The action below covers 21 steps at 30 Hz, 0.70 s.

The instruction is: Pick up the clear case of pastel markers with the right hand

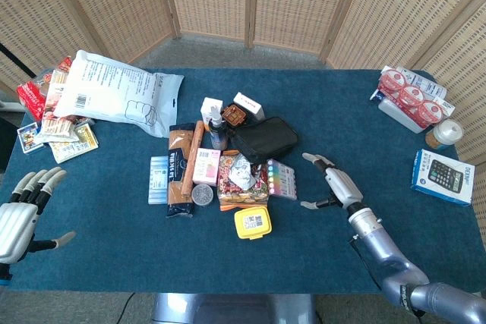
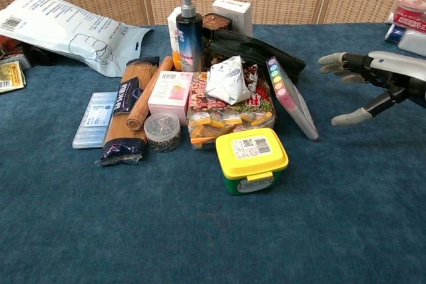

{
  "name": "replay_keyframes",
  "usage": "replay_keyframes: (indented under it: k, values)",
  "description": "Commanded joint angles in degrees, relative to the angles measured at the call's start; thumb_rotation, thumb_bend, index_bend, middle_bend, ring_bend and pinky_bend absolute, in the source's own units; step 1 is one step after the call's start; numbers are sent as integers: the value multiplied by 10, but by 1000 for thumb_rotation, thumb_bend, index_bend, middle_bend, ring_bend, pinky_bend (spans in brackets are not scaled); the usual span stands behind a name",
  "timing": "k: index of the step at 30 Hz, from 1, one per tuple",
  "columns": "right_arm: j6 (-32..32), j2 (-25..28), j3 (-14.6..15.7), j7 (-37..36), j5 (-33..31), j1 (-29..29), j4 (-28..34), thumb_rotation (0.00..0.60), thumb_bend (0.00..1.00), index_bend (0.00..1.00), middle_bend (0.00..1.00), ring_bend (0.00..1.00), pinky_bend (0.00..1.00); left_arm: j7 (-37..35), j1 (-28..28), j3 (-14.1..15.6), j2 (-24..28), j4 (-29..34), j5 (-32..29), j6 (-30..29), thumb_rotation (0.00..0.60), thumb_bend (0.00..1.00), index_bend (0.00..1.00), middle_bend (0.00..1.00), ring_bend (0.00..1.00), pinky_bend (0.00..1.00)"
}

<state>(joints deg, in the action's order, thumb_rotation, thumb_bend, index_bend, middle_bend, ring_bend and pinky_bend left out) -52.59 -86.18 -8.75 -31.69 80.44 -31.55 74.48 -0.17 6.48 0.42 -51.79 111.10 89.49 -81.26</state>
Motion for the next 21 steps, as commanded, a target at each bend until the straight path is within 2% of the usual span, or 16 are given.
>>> replay_keyframes:
  k: [1,21]
  values:
    - [5,-15,-3,3,-6,-8,-14,600,0,0,0,0,0,-1,0,0,0,-1,-1,1,600,6,0,0,0,0]
    - [12,-55,-16,0,-22,-33,-25,600,0,0,0,0,0,2,5,-2,-2,-3,-11,8,600,5,0,0,0,0]
